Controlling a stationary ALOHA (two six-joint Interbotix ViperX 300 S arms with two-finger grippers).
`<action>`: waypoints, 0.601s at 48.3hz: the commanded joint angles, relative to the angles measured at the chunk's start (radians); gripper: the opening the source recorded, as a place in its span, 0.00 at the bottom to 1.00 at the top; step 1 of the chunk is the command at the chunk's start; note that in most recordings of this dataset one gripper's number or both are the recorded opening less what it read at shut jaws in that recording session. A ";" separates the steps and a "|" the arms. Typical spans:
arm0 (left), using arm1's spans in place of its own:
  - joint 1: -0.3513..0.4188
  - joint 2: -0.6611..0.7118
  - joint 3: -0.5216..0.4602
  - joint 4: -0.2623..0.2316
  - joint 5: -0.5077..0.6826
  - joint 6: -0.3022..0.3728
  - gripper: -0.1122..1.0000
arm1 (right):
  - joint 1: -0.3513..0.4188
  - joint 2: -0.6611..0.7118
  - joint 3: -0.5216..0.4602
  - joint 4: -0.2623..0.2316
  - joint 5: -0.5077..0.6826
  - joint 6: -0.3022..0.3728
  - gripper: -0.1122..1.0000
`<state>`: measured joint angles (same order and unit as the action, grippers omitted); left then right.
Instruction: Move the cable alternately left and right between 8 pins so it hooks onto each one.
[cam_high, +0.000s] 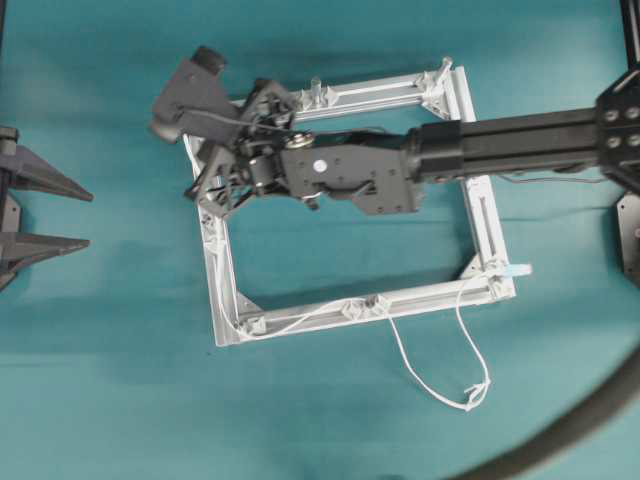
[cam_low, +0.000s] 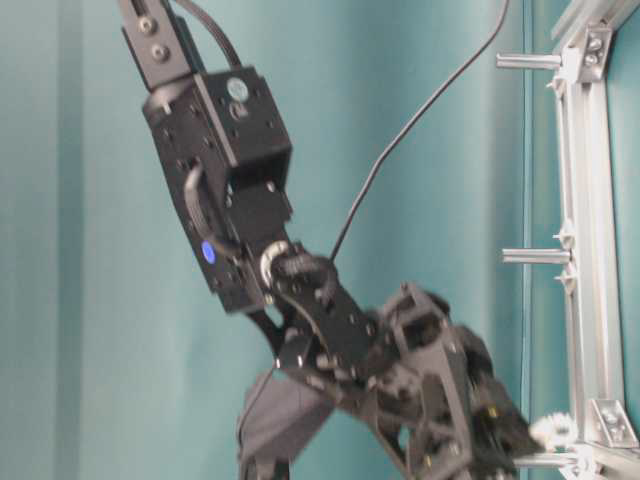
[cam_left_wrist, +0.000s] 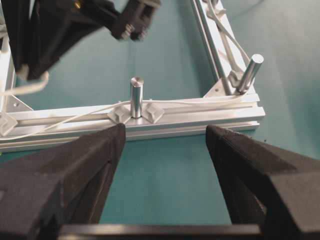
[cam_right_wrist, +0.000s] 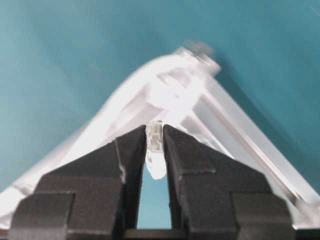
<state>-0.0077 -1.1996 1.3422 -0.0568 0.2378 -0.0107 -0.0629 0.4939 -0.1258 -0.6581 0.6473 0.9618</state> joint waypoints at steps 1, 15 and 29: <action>-0.003 0.006 -0.011 0.003 -0.005 -0.003 0.78 | 0.012 -0.087 0.035 -0.011 0.002 0.023 0.22; -0.002 0.006 -0.011 0.003 -0.005 -0.003 0.78 | 0.011 -0.166 0.175 -0.040 0.008 0.081 0.22; -0.003 0.006 -0.011 0.003 -0.005 -0.003 0.78 | 0.012 -0.238 0.267 -0.040 0.026 0.087 0.22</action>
<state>-0.0077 -1.1996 1.3422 -0.0568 0.2378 -0.0092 -0.0552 0.3191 0.1304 -0.6918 0.6642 1.0492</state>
